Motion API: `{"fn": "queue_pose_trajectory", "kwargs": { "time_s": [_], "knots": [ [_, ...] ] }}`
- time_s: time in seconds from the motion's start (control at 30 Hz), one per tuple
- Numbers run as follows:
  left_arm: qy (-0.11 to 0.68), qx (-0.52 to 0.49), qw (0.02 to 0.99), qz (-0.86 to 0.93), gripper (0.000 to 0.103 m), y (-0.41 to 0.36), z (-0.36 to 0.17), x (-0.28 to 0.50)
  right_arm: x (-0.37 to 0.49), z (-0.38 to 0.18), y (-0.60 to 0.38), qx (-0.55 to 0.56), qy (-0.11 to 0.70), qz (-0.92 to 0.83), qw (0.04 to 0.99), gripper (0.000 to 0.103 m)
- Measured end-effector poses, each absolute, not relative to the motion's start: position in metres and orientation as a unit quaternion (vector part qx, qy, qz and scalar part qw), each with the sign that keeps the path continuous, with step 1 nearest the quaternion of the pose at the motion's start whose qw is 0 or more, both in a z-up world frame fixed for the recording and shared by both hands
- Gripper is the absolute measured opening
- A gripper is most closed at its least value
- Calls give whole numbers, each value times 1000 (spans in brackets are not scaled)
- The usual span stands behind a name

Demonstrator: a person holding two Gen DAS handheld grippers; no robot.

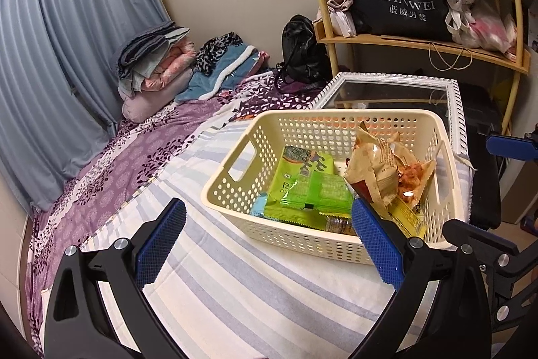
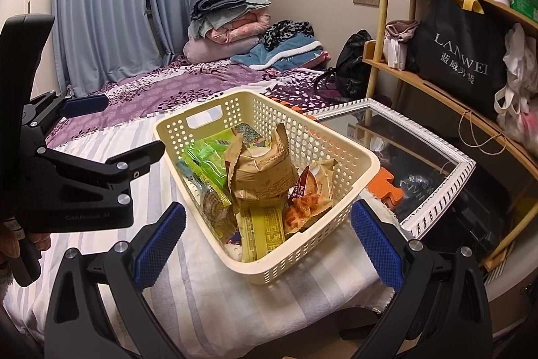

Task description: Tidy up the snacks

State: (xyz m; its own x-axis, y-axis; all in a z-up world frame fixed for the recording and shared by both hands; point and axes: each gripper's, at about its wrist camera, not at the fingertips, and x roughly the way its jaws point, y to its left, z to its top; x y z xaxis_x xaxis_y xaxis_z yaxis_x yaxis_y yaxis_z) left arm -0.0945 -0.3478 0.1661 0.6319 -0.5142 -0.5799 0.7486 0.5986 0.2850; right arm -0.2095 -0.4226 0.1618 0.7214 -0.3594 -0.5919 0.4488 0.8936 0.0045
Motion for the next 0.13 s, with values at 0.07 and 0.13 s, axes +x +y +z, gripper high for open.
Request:
{"fn": "queue_pose_trajectory", "kwargs": {
  "time_s": [0.07, 0.13],
  "knots": [
    [227, 259, 865, -365, 100, -347, 165, -94, -208, 162, -422, 73, 304, -218, 925, 98],
    [228, 257, 866, -364, 100, -345, 165, -93, -207, 162, -422, 72, 305, -217, 925, 98]
  ]
}}
